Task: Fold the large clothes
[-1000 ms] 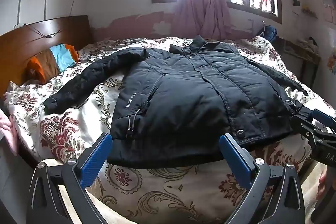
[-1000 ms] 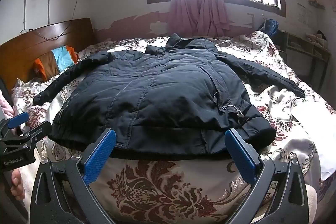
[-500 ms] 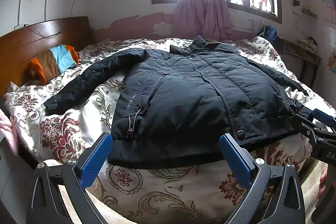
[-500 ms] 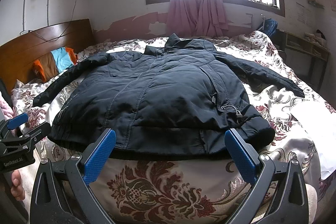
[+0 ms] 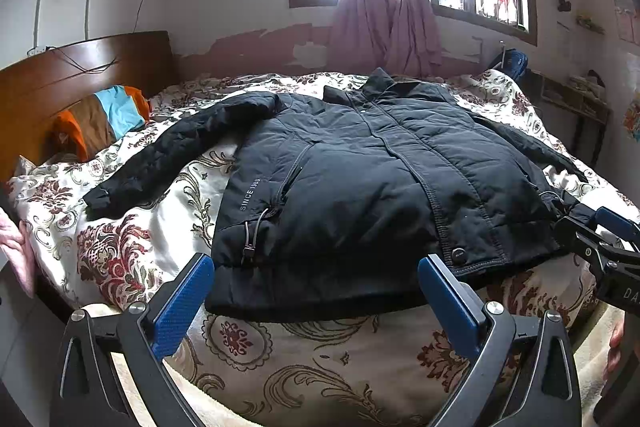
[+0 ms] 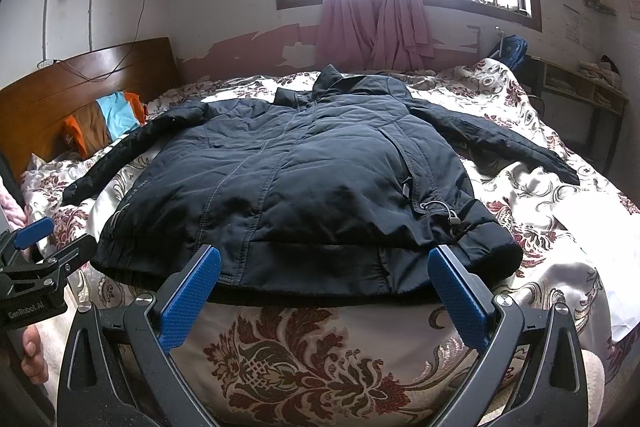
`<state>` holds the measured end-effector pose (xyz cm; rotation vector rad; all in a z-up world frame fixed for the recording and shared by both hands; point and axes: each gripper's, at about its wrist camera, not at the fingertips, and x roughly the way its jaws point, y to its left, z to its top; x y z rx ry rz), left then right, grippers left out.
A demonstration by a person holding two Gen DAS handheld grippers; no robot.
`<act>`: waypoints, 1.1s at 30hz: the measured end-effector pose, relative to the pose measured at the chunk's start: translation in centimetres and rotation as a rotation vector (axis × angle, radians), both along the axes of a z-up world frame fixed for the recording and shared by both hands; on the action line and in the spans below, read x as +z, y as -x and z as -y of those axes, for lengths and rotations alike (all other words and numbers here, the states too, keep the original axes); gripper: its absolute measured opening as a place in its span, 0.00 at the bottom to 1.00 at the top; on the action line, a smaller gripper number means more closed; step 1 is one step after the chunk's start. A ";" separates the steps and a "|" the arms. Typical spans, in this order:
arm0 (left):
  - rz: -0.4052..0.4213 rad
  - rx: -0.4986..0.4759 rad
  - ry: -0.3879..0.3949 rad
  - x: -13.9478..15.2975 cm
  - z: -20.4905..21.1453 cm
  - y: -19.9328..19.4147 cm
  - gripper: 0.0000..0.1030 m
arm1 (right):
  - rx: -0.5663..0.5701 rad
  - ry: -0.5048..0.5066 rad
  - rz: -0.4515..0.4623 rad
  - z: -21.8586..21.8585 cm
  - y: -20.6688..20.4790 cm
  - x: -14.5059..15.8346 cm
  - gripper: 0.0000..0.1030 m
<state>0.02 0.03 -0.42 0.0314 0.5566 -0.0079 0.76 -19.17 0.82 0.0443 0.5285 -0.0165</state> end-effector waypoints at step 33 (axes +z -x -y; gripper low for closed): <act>0.000 0.003 -0.001 0.6 -0.1 0.1 1.00 | 0.000 -0.005 0.003 0.4 0.1 0.2 0.99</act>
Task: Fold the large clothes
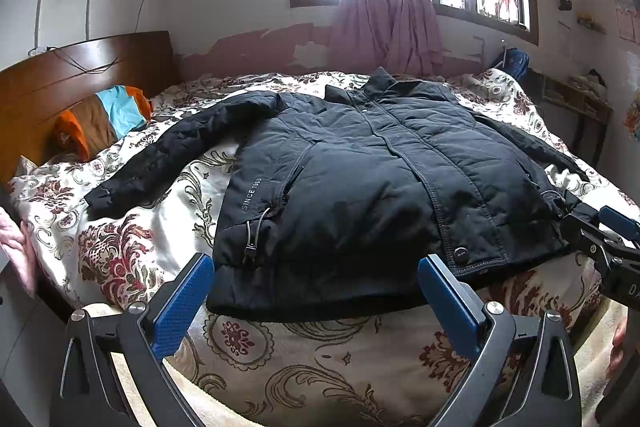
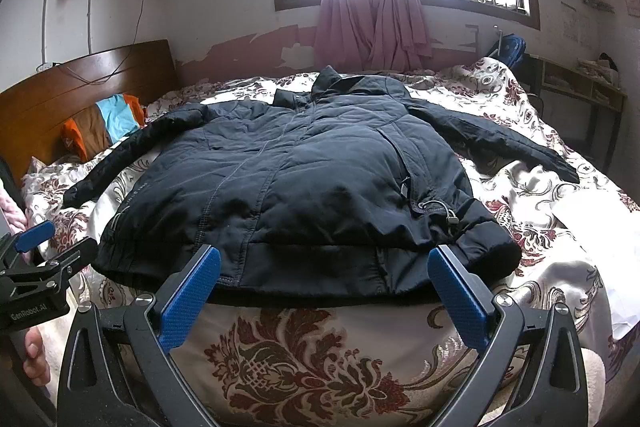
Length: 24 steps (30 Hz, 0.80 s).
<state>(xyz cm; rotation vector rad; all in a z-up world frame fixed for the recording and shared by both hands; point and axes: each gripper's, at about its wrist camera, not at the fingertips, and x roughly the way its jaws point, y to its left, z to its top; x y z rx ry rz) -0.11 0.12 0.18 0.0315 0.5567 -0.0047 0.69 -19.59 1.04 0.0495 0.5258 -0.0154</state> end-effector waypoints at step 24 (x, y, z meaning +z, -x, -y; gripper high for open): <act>-0.033 -0.021 0.007 -0.7 0.3 -0.5 1.00 | -0.001 -0.014 -0.015 0.0 0.0 -0.3 0.99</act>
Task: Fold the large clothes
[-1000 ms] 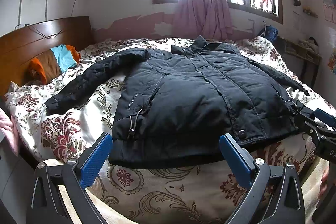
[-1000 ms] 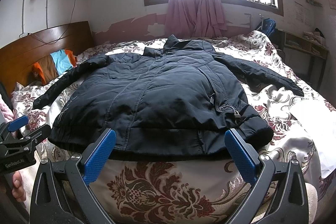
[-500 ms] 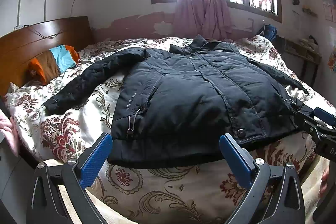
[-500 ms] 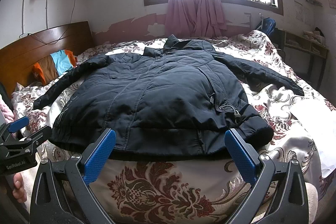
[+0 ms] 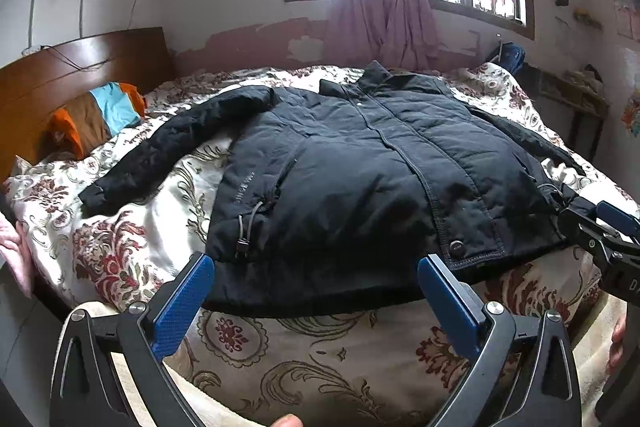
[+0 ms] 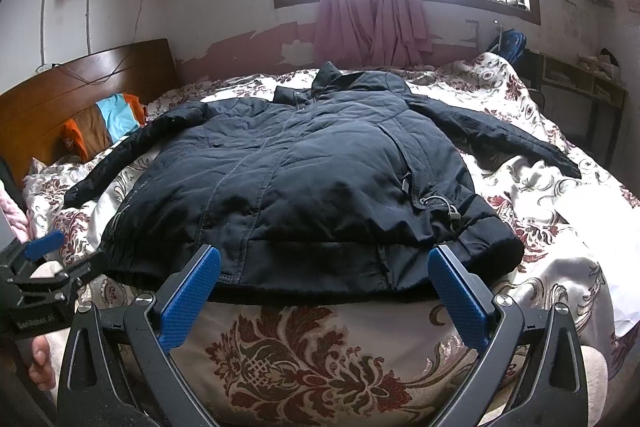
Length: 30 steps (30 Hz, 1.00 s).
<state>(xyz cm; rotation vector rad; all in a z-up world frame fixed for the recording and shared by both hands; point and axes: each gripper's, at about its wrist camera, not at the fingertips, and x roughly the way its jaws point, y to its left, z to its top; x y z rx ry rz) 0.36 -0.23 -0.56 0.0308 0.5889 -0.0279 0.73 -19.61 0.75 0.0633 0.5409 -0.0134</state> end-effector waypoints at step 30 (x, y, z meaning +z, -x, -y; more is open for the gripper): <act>-0.153 -0.042 -0.054 4.3 8.4 -14.5 1.00 | -0.241 -0.158 -0.076 13.1 -12.7 3.0 0.99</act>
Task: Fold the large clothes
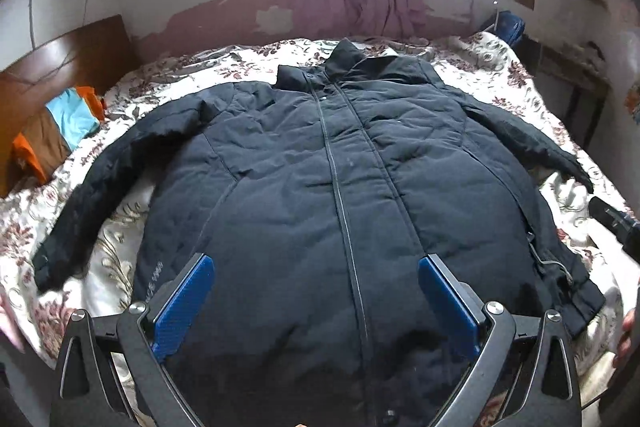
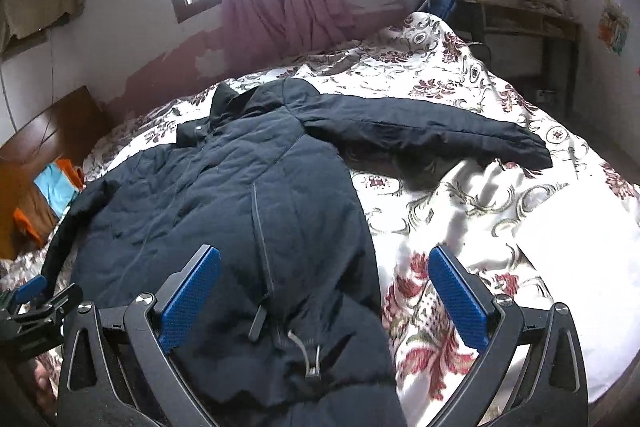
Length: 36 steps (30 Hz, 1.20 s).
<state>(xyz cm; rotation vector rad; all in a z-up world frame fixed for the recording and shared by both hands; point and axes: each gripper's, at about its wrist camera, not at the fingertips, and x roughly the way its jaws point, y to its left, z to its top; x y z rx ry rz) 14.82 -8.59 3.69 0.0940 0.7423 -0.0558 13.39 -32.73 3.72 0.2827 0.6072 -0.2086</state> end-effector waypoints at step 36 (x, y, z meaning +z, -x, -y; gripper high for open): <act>0.022 -0.066 0.032 0.2 20.5 -25.7 1.00 | -0.310 -0.502 0.039 23.3 -13.3 -10.1 0.99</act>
